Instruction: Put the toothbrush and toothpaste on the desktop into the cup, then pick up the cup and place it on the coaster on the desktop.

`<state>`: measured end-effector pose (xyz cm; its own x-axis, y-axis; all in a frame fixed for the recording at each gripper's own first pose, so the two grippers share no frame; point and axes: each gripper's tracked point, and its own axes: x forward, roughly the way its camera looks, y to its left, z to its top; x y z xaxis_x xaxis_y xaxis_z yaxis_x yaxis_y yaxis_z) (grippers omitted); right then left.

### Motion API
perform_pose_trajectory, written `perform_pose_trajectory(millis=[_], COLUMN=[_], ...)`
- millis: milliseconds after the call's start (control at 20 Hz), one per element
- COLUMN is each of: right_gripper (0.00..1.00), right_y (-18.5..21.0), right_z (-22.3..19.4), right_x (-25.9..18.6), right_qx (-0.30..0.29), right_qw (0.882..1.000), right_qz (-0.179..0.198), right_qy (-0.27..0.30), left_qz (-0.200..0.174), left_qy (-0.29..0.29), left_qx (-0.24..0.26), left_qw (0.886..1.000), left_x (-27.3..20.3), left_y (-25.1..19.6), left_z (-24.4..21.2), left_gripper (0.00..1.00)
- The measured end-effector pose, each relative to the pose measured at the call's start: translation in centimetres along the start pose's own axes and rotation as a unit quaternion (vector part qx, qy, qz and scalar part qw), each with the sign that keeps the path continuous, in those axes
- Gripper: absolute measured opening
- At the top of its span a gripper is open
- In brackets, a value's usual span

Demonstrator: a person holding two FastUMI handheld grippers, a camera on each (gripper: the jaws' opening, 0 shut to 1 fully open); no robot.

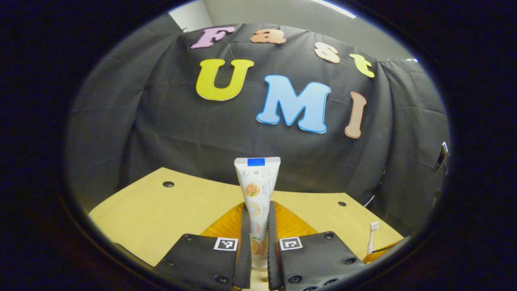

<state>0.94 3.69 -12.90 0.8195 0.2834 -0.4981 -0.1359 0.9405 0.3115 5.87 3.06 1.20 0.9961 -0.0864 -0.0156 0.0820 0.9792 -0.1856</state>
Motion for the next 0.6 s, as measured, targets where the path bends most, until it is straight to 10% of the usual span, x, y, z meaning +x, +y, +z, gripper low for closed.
perform_pose_trajectory(millis=[600], right_gripper=[0.04], right_y=[-1.6], right_z=[0.2], right_x=[0.0], right_qx=[0.026], right_qw=[0.999], right_qz=[-0.021], right_qy=[0.004], left_qz=[-0.046], left_qy=[0.017], left_qx=[0.036], left_qw=[0.998], left_x=[6.3], left_y=[-3.7], left_z=[-5.4], left_gripper=[0.24])
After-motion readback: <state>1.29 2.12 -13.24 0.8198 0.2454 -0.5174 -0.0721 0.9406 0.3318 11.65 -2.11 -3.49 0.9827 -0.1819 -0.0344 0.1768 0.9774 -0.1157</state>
